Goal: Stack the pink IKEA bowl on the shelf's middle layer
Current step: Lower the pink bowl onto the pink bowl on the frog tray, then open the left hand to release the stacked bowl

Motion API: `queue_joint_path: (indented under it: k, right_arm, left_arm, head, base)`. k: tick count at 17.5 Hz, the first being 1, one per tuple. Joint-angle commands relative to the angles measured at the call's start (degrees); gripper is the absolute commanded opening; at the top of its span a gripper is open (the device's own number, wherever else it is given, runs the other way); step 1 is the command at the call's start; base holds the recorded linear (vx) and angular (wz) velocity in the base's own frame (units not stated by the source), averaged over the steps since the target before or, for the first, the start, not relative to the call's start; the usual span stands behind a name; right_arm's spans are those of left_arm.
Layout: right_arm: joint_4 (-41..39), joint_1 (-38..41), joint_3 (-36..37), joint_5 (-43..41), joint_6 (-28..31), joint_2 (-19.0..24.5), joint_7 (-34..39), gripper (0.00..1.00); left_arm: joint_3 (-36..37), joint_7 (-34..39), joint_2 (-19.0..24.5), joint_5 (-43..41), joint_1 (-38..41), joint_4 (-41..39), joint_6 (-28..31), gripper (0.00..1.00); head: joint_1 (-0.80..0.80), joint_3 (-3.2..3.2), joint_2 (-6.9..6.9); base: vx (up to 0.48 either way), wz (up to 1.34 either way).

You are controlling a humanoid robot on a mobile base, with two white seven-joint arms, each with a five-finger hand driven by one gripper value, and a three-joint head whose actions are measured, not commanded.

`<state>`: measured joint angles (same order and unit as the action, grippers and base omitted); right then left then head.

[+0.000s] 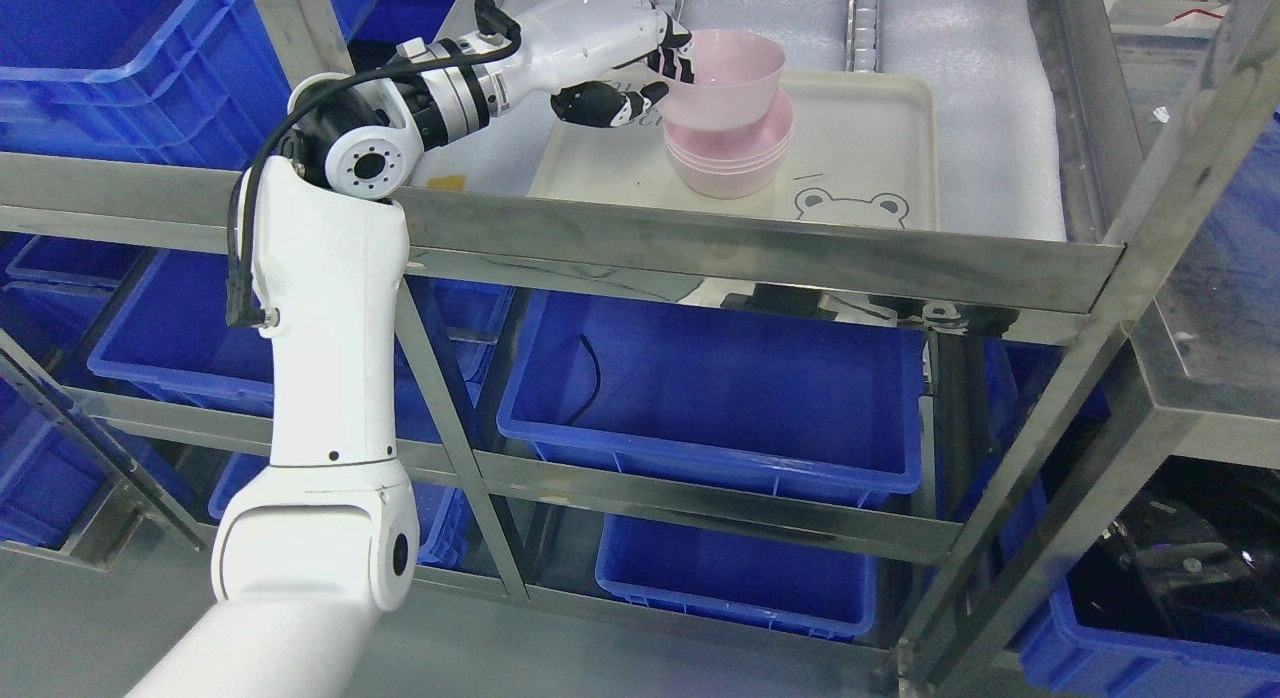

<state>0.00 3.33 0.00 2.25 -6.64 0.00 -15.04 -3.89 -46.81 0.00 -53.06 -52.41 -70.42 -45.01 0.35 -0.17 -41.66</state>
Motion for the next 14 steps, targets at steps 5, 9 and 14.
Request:
queue_joint_path:
  k: [5, 9, 14]
  right_arm:
    - [-1.0, 0.0, -0.2, 0.0, 0.0, -1.0, 0.0, 1.00]
    - [-1.0, 0.0, -0.3, 0.0, 0.0, -1.0, 0.0, 1.00]
    - [-1.0, 0.0, -0.3, -0.1, 0.0, -1.0, 0.0, 1.00]
  left_arm:
    - [6.9, 0.1, 1.0, -0.8, -0.2, 3.6, 0.0, 0.02]
    - [6.0, 0.1, 1.0, -2.9, -0.4, 3.6, 0.0, 0.02]
    - [4.9, 0.0, 1.0, -3.5, -1.7, 3.5, 0.0, 0.02]
  head:
    - [0.00, 0.00, 0.00]
    - [0.00, 0.00, 0.01]
    - [0.00, 0.00, 0.01]
  base:
    - [0.000, 0.00]
    - [0.000, 0.00]
    - [0.000, 0.00]
